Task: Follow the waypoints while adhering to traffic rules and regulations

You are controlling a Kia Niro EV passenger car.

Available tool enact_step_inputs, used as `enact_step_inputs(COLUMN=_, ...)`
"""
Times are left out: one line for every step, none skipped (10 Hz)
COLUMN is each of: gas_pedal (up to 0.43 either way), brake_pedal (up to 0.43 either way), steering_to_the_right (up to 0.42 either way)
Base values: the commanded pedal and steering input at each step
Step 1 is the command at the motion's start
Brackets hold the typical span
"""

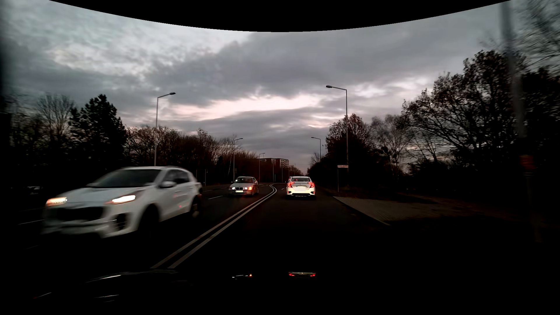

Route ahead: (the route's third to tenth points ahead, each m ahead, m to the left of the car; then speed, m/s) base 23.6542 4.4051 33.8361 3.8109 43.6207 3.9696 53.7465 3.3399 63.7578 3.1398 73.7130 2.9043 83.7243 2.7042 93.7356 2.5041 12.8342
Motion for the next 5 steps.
enact_step_inputs(gas_pedal=0.15, brake_pedal=0.0, steering_to_the_right=-0.005)
enact_step_inputs(gas_pedal=0.15, brake_pedal=0.0, steering_to_the_right=-0.005)
enact_step_inputs(gas_pedal=0.157, brake_pedal=0.0, steering_to_the_right=-0.007)
enact_step_inputs(gas_pedal=0.157, brake_pedal=0.0, steering_to_the_right=-0.007)
enact_step_inputs(gas_pedal=0.157, brake_pedal=0.0, steering_to_the_right=-0.007)
